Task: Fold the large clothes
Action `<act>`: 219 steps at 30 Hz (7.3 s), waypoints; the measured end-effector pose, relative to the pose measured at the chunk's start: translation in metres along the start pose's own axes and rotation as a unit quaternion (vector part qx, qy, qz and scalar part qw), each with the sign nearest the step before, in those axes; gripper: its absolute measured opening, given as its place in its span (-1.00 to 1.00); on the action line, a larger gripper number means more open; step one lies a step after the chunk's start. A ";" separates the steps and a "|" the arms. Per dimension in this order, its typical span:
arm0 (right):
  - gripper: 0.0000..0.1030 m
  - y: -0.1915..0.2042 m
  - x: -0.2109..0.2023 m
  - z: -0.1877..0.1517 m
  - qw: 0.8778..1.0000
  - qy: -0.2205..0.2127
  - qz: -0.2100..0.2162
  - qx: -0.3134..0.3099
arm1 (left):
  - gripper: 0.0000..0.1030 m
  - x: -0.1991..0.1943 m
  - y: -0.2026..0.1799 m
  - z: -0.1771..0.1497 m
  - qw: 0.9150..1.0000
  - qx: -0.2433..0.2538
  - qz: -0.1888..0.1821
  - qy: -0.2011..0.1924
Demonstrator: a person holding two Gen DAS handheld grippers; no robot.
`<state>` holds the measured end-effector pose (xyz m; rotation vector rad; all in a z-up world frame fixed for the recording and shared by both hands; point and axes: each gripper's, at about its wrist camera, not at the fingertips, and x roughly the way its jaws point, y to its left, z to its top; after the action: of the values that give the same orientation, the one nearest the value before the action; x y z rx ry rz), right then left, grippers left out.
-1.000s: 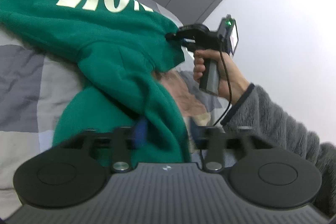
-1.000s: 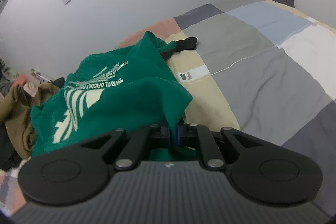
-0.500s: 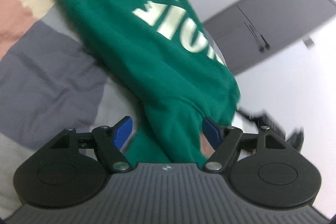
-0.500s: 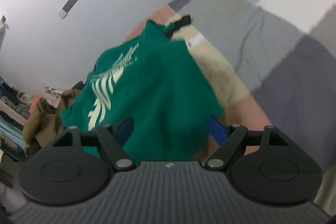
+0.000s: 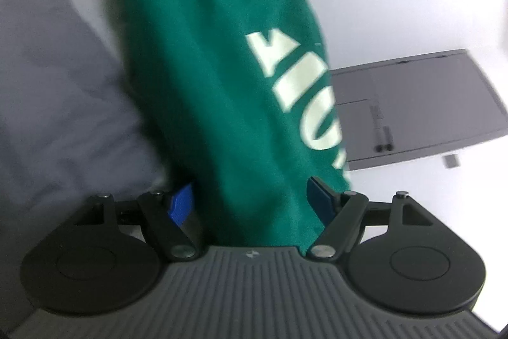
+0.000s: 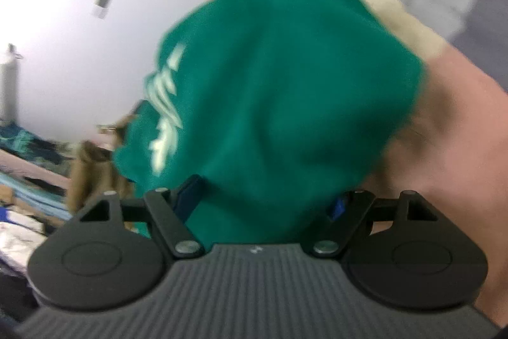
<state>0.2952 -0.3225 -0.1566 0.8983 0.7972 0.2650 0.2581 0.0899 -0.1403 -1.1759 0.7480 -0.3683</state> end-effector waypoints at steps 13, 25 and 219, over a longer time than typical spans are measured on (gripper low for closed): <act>0.54 0.017 -0.001 0.004 0.994 -0.028 0.092 -0.052 | 0.40 0.028 0.017 0.015 1.000 0.007 -0.025 0.014; -0.75 0.033 -0.011 -0.003 0.984 -0.060 0.059 -0.156 | -0.86 -0.042 -0.074 0.005 0.979 0.187 -0.040 -0.075; -0.70 0.125 -0.083 -0.095 0.903 0.052 -0.128 -0.406 | -0.93 -0.141 -0.100 -0.086 0.865 0.309 0.385 -0.091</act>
<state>0.1837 -0.2327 -0.0516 -0.0105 0.7927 0.3751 0.1098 0.0818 -0.0169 -0.2406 0.7896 0.1780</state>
